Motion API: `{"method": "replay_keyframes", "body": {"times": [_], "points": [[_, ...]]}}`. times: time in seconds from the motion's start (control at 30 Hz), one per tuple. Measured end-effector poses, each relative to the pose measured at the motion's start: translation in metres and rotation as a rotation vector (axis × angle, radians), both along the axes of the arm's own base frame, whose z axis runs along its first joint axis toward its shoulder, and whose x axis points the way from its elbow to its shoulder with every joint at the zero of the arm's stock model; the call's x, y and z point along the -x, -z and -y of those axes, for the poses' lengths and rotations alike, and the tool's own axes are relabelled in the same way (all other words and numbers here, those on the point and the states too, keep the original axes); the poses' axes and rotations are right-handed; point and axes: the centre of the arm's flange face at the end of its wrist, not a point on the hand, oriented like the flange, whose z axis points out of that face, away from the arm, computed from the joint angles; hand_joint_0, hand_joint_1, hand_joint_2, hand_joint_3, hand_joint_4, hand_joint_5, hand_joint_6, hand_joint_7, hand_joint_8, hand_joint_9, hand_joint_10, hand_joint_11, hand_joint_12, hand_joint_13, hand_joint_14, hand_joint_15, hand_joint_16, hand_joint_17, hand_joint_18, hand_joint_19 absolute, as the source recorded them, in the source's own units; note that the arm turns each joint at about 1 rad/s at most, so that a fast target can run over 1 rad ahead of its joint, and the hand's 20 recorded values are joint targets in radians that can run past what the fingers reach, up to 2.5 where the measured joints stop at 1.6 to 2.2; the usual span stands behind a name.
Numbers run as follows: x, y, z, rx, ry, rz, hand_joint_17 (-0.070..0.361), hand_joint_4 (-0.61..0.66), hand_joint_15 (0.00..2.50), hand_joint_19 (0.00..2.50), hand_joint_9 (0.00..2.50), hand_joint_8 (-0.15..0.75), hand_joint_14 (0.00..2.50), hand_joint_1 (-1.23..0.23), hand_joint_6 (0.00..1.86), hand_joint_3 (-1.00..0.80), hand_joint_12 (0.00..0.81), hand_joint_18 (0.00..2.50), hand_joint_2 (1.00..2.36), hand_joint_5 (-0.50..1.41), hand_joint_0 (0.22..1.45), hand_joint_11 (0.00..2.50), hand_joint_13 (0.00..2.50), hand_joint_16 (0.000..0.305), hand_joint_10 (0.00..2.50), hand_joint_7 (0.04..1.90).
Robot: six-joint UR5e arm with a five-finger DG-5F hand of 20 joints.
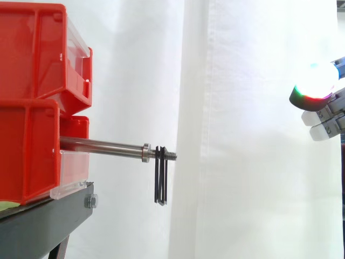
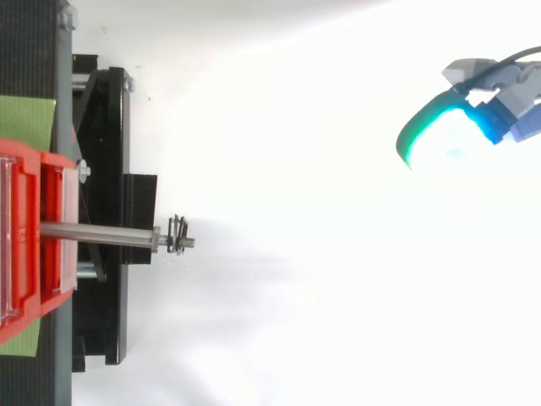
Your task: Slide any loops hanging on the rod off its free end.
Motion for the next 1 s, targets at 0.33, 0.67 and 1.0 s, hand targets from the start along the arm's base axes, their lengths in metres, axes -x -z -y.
{"method": "replay_keyframes", "body": {"times": [0.33, 0.67, 1.0], "points": [[0.0, 0.0, 0.0, 0.0, 0.0, 0.0, 0.097, 0.18, 0.0, 0.22, 0.34, 0.257, 0.0, -0.55, 0.5, -0.46, 0.273, 0.49, 1.0, -0.26, 0.56, 0.0, 0.26, 0.043, 0.0, 0.55], [0.0, 0.0, -0.002, -0.003, -0.005, 0.002, 0.098, 0.2, 0.0, 0.23, 0.35, 0.258, 0.0, -0.55, 0.5, -0.46, 0.276, 0.49, 1.0, -0.24, 0.56, 0.0, 0.28, 0.043, 0.0, 0.58], [-0.014, 0.008, -0.011, -0.008, -0.042, 0.05, 0.098, 0.21, 0.0, 0.24, 0.38, 0.265, 0.0, -0.55, 0.5, -0.45, 0.279, 0.5, 1.0, -0.24, 0.56, 0.0, 0.29, 0.044, 0.0, 0.6]]}}
